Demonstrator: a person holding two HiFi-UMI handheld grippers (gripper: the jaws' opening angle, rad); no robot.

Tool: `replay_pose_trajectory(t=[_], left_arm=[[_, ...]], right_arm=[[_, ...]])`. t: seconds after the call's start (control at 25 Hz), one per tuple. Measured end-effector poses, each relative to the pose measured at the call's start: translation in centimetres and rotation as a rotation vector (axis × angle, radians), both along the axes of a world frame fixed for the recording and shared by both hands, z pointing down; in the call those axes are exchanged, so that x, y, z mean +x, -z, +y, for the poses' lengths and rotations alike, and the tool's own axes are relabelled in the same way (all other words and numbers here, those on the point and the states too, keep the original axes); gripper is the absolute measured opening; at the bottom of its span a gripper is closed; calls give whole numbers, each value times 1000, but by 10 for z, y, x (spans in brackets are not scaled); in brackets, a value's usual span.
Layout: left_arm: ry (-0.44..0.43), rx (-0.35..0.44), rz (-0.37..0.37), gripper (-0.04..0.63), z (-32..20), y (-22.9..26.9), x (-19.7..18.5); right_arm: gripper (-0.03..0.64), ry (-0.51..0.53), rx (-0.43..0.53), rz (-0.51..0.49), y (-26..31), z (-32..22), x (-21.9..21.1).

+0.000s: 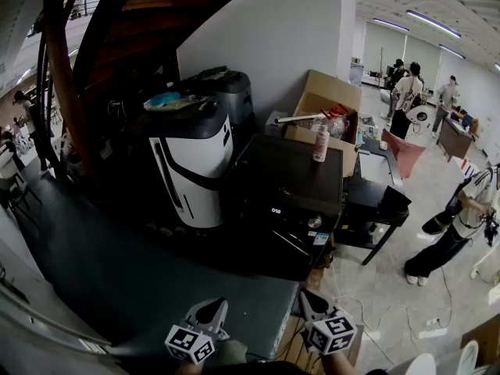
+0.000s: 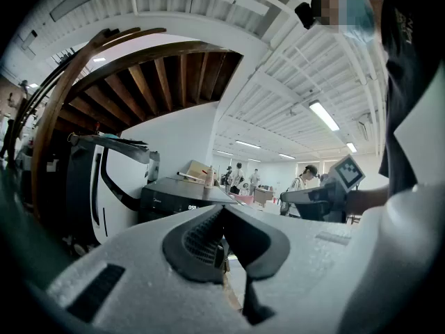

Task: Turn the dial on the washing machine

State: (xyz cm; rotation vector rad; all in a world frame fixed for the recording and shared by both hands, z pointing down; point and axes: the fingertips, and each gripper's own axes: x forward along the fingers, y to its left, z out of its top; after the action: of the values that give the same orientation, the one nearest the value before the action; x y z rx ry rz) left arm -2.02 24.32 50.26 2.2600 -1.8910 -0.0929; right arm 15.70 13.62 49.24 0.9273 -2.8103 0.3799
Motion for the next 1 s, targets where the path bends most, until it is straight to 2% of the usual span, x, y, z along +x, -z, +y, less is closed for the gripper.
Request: replay_pose_trajectory(t=[0.24, 0.36, 0.44, 0.52, 0.56, 0.68, 0.8, 1.0], left_arm=[[-3, 11, 21, 15, -11, -2, -8], [-26, 4, 41, 102, -24, -7, -14], [-42, 4, 48, 136, -38, -8, -22], [-64, 4, 54, 179, -55, -7, -33], [-73, 3, 57, 184, -64, -7, -39], [-106, 2, 58, 190, -90, -2, -57], [-144, -5, 61, 193, -116, 0, -74], [-220, -23, 57, 193, -163, -4, -103]], right_arm=[[2, 37, 7, -86, 7, -9, -12], [107, 19, 15, -105, 6, -23, -20], [133, -5, 20, -107, 6, -36, -27], [210, -34, 22, -97, 6, -51, -36], [227, -50, 21, -87, 5, -58, -40], [247, -99, 14, -73, 10, -79, -55], [249, -153, 3, -87, 20, -103, -69], [249, -212, 8, -53, 12, -140, -90]])
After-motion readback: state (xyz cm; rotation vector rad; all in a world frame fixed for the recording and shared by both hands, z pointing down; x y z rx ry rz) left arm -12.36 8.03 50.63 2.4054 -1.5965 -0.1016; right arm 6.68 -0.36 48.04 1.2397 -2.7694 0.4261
